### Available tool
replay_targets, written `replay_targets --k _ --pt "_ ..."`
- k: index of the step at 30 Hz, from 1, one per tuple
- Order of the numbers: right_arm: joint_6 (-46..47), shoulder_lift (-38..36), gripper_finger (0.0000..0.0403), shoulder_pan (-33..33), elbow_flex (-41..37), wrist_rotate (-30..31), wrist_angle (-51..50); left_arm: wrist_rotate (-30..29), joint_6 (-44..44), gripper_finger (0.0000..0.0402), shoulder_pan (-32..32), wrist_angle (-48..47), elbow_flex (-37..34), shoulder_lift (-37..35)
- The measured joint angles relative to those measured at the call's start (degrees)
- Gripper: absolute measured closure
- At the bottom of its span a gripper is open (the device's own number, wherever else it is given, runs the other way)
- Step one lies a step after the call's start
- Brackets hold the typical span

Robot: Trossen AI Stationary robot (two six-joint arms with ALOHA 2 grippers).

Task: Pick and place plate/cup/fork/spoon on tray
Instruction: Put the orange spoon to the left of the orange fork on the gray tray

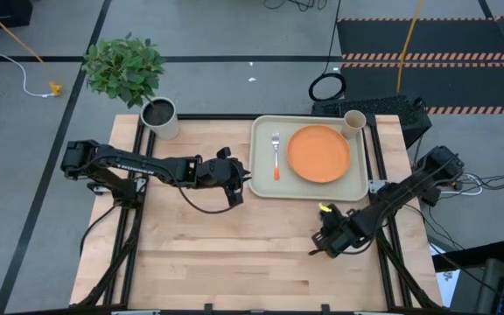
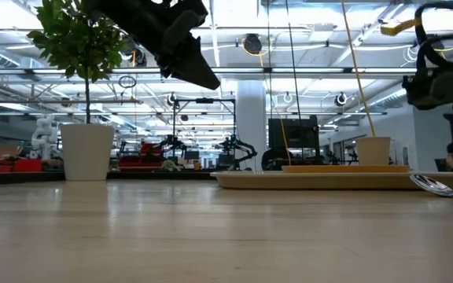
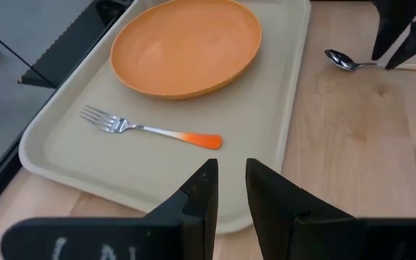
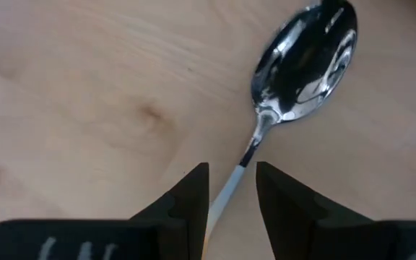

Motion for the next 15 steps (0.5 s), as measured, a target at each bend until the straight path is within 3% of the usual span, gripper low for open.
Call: replay_targets --k 8,15 --pt "-0.29 4.33 0.0312 -0.14 0.28 -2.42 0.28 0.0 -0.49 0.0325 -1.14 1.48 0.0 0.0" --pt "0.15 4.42 0.0367 -0.13 0.15 -2.28 0.38 0.02 -1.17 0.0325 -2.43 4.79 0.0 0.0"
